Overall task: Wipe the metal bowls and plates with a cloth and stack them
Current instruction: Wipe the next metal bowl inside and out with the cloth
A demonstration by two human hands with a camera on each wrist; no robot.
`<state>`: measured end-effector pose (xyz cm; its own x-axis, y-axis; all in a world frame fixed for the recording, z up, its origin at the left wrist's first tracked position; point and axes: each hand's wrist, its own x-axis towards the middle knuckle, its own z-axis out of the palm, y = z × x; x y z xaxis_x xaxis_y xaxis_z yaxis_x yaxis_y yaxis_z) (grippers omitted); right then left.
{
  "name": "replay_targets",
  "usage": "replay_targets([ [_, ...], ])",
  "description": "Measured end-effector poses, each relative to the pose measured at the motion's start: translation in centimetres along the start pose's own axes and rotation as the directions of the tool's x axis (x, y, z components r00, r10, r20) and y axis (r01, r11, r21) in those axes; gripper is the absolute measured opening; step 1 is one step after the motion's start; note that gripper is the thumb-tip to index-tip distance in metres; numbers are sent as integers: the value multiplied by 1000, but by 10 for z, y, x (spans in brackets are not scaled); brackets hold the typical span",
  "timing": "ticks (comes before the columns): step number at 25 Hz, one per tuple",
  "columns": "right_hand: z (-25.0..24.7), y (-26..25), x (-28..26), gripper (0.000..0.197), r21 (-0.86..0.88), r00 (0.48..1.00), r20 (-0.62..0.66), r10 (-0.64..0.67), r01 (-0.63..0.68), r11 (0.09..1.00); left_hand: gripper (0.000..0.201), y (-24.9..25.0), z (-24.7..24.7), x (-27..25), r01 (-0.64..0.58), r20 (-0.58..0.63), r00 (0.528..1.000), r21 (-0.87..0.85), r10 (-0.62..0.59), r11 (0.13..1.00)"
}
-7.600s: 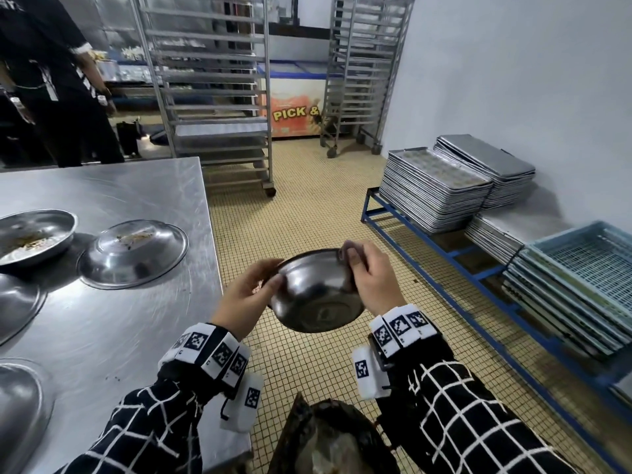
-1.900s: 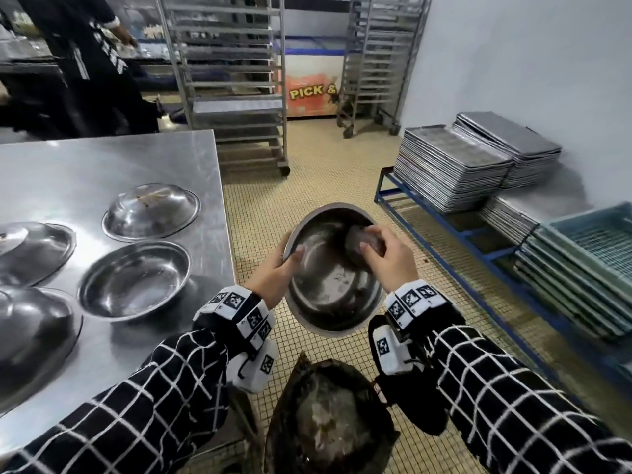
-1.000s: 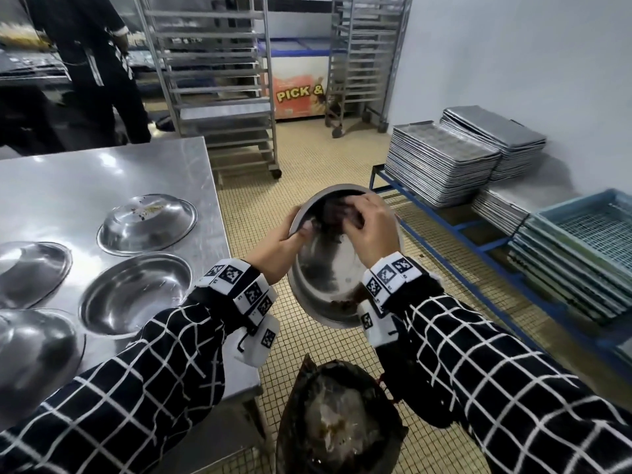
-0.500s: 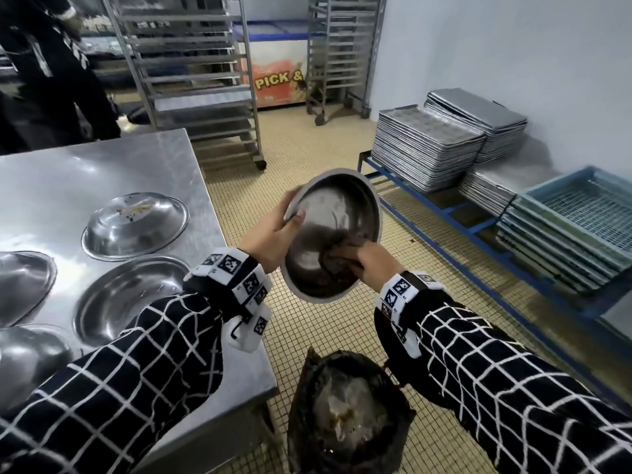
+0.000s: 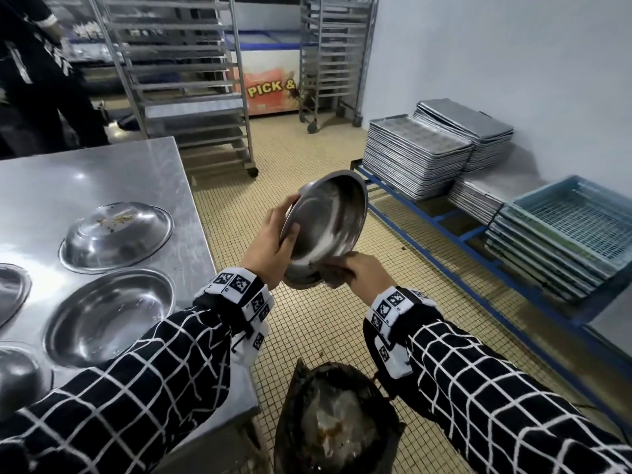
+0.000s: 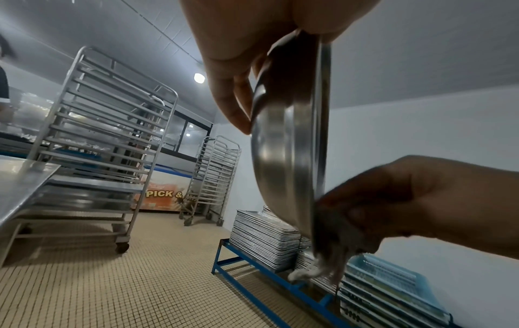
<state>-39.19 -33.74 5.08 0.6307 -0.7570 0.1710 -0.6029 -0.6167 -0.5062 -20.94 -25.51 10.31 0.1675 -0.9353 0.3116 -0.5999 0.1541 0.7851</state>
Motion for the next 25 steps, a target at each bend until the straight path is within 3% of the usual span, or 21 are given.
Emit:
replay_targets([
  [1,-6,-1,4,30,52,988,-151,16,-8,999,45,1,0,2,15,6,1000,-56,-15,998],
  [3,-24,-5,20,30,219,883,-454,123,-23,976,38,4,-2,6,65,14,998,-163,-63,984],
  [4,-35,-9,29,30,309,833,-522,183,-16,951,35,7,-2,7,100,14,995,-196,-99,976],
  [6,-50,-14,46,30,326,819,-545,181,7,945,34,11,-1,9,165,21,986,-245,-165,956],
  [7,-52,-12,51,32,240,851,-511,120,7,971,33,14,-1,10,183,33,983,-272,-181,945],
  [9,-50,0,54,39,23,947,-321,-22,31,999,28,22,-2,12,179,12,982,-341,-186,923],
  [11,-41,12,47,40,-2,979,-175,-108,110,994,26,29,-3,15,165,-29,980,-412,-194,896],
  [16,-22,15,34,30,233,962,12,-272,262,937,37,35,2,15,74,-75,993,-247,-96,966],
  [21,-25,22,36,31,-8,940,277,-198,208,978,40,26,12,15,62,-90,994,-50,-66,997],
  [25,-33,35,22,25,28,968,162,-194,192,981,44,23,13,21,153,-126,978,-93,-164,984],
])
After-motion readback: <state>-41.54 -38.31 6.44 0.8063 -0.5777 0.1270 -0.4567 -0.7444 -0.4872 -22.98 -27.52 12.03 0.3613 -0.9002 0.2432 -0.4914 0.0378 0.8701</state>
